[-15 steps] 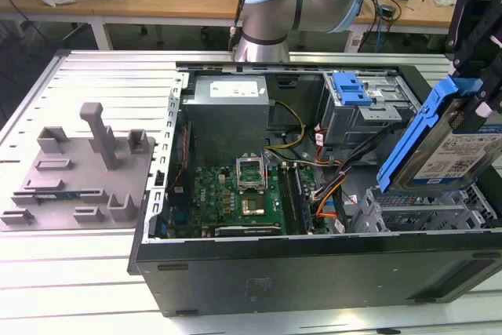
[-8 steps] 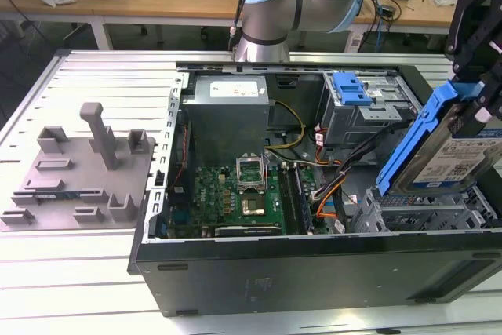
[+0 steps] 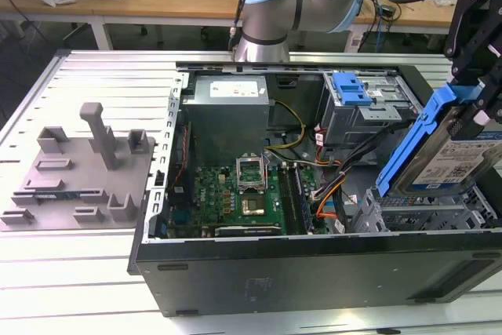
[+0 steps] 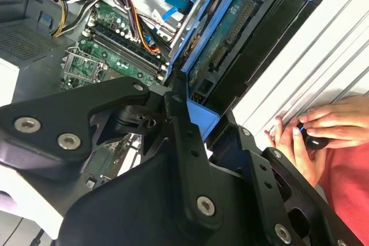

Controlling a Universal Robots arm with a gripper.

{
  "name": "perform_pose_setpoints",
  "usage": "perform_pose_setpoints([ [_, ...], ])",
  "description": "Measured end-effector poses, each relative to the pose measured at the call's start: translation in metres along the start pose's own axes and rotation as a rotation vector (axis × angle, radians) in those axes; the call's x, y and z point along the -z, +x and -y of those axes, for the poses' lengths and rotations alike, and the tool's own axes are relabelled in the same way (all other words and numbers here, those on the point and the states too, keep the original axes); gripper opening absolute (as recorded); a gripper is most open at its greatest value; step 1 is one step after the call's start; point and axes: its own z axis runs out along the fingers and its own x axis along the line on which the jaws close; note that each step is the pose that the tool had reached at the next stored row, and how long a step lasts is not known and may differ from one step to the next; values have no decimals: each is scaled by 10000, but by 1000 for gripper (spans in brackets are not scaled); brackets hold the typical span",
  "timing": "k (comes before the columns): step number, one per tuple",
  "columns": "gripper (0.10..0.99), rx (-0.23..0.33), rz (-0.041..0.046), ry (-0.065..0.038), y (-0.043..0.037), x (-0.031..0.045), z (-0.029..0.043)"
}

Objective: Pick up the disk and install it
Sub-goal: 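Insert the disk into the insertion slot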

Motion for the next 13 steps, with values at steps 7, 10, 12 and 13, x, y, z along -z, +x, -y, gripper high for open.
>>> perform_pose_setpoints([
  [7, 365, -231, 2, 17, 1, -18, 3],
  [10, 365, -270, 4, 21, 1, -29, 3],
  [12, 365, -270, 3, 21, 2, -35, 1],
  [13, 365, -261, 2, 21, 1, -36, 0],
])
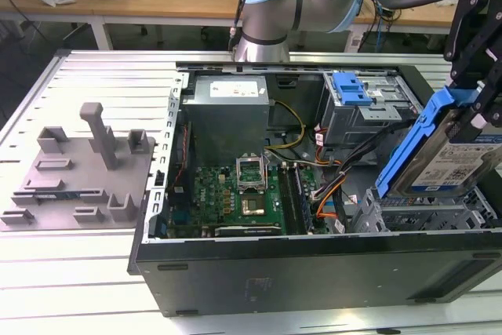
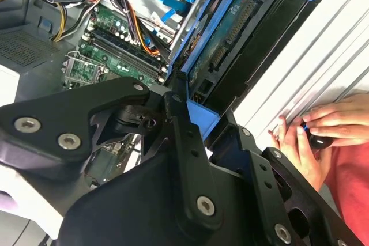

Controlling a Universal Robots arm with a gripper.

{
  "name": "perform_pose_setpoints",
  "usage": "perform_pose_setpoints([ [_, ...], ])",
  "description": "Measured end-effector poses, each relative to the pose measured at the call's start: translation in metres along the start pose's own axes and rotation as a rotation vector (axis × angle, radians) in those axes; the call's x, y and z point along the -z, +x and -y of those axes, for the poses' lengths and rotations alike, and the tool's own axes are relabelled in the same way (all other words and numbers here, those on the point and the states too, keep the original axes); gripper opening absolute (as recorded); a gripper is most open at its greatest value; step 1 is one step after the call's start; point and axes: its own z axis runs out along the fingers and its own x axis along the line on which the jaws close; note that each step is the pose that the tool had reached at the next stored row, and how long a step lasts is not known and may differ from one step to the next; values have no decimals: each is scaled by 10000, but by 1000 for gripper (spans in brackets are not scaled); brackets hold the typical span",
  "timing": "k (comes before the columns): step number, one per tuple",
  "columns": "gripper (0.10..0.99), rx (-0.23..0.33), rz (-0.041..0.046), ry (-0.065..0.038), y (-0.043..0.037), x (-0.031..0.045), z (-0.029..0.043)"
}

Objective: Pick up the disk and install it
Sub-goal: 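Insert the disk into the insertion slot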

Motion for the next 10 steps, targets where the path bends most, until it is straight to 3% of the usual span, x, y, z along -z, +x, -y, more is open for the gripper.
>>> perform_pose_setpoints([
  [10, 365, 120, -1, -10, -3, -35, -3],
])
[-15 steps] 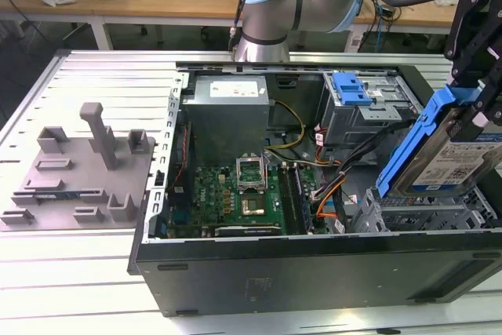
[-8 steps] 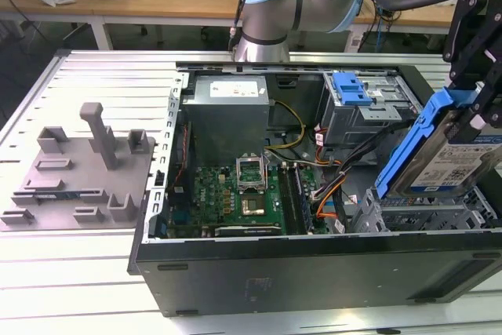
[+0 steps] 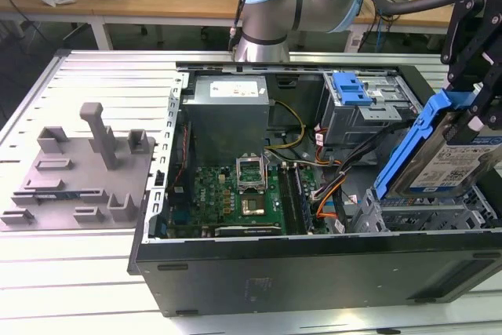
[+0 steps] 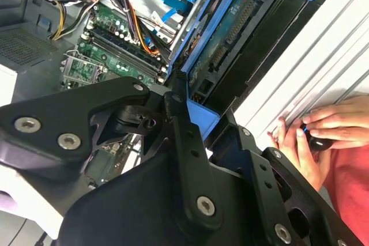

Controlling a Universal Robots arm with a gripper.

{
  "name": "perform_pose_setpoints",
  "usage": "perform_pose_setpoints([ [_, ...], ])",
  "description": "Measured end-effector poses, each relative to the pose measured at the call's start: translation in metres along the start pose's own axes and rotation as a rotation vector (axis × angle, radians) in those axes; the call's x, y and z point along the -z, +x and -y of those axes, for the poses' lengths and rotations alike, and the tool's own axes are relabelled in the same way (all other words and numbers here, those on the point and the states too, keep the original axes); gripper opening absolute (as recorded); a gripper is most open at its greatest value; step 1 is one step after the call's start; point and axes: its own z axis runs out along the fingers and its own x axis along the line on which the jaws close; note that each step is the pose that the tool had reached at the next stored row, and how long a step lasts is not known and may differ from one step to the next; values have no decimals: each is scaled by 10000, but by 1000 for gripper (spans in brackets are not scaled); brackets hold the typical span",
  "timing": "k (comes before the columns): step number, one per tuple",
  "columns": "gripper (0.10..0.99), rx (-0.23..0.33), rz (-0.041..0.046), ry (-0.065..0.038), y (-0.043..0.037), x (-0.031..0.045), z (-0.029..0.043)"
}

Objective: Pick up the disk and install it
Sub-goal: 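Insert the disk into the insertion slot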

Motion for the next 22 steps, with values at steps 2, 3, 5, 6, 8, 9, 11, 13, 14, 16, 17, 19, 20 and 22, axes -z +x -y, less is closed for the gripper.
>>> perform_pose_setpoints([
  [2, 365, 4, -1, 0, 1, -6, 2],
  [3, 365, 5, 0, 0, 1, -11, 11],
  [5, 365, 3, 1, 0, 2, -19, 15],
  [6, 365, 3, 0, 0, 2, -26, 16],
  [8, 365, 4, 0, -1, 3, -35, 17],
  [9, 365, 3, 0, 0, 3, -40, 17],
  [11, 365, 4, 0, 0, 4, -58, 18],
  [13, 365, 4, 0, 0, 5, -69, 19],
  [14, 365, 3, -3, -1, 6, -77, 20],
  [16, 365, 3, -1, 0, 7, -90, 21],
  [17, 365, 4, 1, 0, 8, -101, 22],
  [19, 365, 4, 0, 0, 9, -113, 22],
  [20, 365, 4, 1, 0, 9, -122, 23],
  [22, 365, 4, 0, -1, 10, -135, 24],
])
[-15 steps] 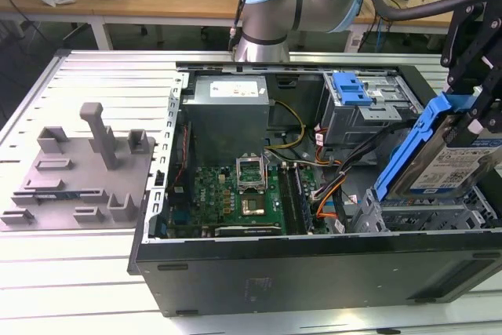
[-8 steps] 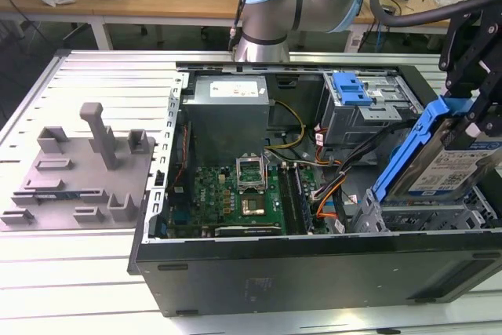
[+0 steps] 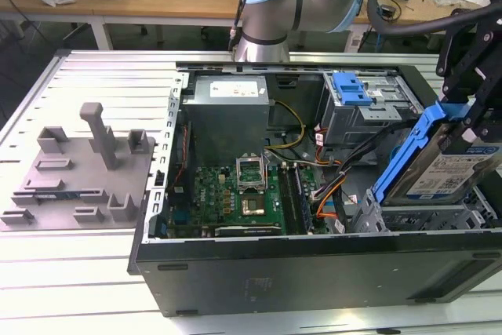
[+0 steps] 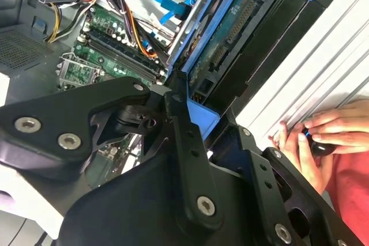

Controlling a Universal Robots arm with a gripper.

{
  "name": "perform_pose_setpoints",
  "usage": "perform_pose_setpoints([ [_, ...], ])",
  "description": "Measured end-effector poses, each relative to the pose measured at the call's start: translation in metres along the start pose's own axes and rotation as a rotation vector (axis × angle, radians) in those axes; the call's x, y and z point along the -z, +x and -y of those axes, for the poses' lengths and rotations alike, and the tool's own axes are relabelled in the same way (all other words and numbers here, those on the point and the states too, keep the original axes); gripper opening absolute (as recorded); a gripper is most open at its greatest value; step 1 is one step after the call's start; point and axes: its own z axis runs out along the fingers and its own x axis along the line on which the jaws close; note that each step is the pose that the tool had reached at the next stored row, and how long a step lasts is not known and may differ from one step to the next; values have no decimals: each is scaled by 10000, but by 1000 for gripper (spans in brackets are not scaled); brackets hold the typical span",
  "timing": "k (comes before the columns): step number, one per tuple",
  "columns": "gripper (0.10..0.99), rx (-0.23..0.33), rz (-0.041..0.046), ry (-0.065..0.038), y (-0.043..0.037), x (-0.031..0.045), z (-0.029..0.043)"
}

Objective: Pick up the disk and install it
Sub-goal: 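Insert the disk into the insertion slot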

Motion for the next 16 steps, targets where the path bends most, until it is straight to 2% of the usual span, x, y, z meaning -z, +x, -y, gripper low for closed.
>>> perform_pose_setpoints([
  [12, 365, 1, 1, 0, 9, -116, 2],
  [16, 365, 3, 0, 0, 14, -188, 2],
])
